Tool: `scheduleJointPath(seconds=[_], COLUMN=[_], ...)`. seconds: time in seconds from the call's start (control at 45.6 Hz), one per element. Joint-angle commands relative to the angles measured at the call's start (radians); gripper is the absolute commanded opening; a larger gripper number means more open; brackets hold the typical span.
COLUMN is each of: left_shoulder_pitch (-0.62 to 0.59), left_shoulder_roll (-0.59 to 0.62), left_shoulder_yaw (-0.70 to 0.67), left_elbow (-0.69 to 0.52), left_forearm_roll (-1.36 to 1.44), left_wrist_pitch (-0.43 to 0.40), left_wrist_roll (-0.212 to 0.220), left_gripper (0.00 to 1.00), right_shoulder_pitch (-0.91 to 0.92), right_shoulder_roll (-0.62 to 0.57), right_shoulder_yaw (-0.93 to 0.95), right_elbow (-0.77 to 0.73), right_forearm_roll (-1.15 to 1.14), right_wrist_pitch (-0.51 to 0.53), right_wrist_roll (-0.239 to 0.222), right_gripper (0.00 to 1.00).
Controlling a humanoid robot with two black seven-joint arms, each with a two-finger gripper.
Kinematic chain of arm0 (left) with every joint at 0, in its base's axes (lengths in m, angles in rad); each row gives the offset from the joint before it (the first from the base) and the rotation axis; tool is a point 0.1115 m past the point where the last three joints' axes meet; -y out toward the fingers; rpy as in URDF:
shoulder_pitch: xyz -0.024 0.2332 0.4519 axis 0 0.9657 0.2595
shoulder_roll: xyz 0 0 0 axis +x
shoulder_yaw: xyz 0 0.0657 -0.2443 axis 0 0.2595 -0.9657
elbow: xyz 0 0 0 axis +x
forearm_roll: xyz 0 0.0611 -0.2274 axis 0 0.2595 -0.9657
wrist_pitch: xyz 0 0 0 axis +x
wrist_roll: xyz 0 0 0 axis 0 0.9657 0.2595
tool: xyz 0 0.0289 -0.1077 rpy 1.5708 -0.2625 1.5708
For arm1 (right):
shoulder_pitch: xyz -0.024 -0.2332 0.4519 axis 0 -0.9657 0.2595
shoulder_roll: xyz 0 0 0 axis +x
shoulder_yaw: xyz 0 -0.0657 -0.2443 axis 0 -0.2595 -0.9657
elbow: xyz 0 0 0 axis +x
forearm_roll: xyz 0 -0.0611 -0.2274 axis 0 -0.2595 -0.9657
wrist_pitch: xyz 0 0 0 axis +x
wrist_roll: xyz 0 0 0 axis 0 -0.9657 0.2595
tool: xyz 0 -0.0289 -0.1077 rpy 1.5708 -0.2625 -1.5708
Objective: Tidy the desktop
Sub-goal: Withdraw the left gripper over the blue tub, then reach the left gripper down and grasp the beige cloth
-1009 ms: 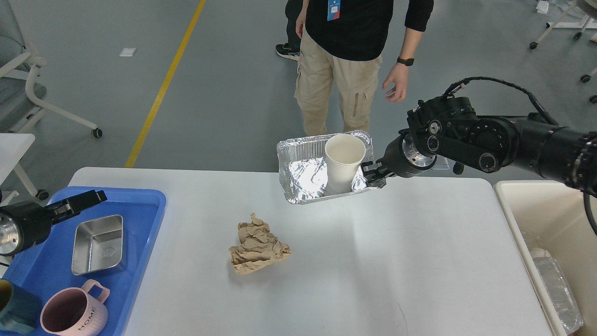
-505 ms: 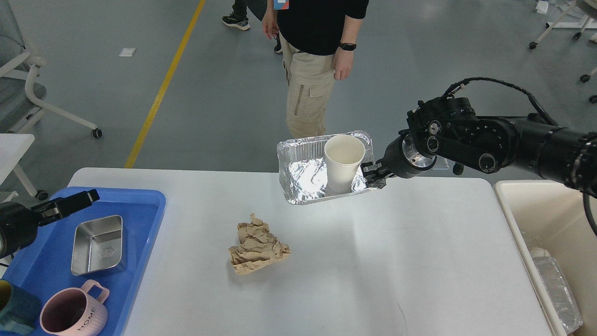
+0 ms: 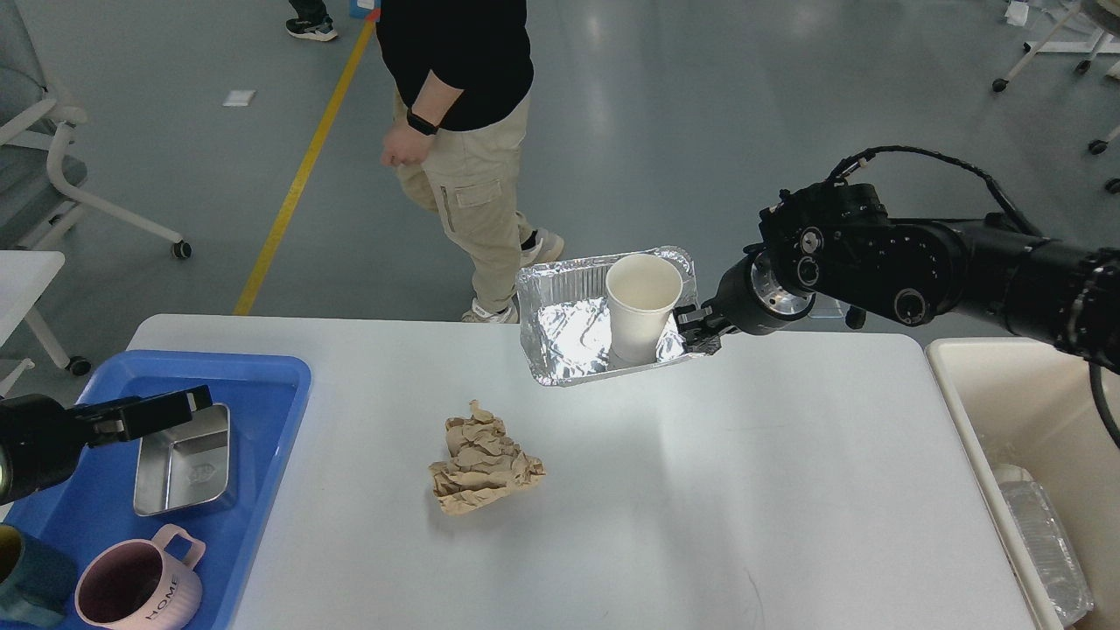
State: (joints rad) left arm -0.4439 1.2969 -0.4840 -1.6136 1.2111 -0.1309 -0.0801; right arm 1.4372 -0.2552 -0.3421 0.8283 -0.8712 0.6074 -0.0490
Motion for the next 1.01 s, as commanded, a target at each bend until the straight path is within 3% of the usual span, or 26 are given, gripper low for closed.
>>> scheduleJointPath(seconds=[0.0, 0.175, 0.263, 0.461, 0.592, 0.987], left_shoulder_pitch=[-0.010, -0.048, -0.085, -0.180, -0.245, -0.363], left_shoulder_roll=[-0.004, -0.010, -0.071, -0.192, -0.295, -0.594], left_shoulder_yaw=[0.001, -0.001, 0.001, 0.004, 0.030, 0.193], left_elbow=[0.004, 0.008, 0.024, 0.098, 0.162, 0.342], left_forearm_roll=[0.002, 0.011, 0.062, 0.131, 0.162, 0.392], left_wrist_pitch=[-0.024, -0.075, -0.121, -0.229, -0.292, -0.349], left_wrist_roll=[-0.044, -0.038, -0.033, 0.037, 0.057, 0.046], left_gripper=[0.97, 0.97, 0.97, 0.97, 0.98, 0.97], right_shoulder_pitch=[0.002, 0.005, 0.005, 0.005, 0.005, 0.005], right_shoulder_roll=[0.002, 0.007, 0.005, 0.007, 0.007, 0.007], right_shoulder_yaw=[0.000, 0.002, 0.002, 0.002, 0.002, 0.006], right_elbow=[0.002, 0.000, 0.000, 0.000, 0.000, -0.001], right_forearm_roll=[0.000, 0.000, 0.000, 0.000, 0.000, 0.000], right_wrist_pitch=[0.000, 0.000, 0.000, 0.000, 0.000, -0.001], right_wrist_roll=[0.000, 0.000, 0.000, 0.000, 0.000, 0.000], right_gripper=[0.00, 0.00, 0.00, 0.00, 0.00, 0.00])
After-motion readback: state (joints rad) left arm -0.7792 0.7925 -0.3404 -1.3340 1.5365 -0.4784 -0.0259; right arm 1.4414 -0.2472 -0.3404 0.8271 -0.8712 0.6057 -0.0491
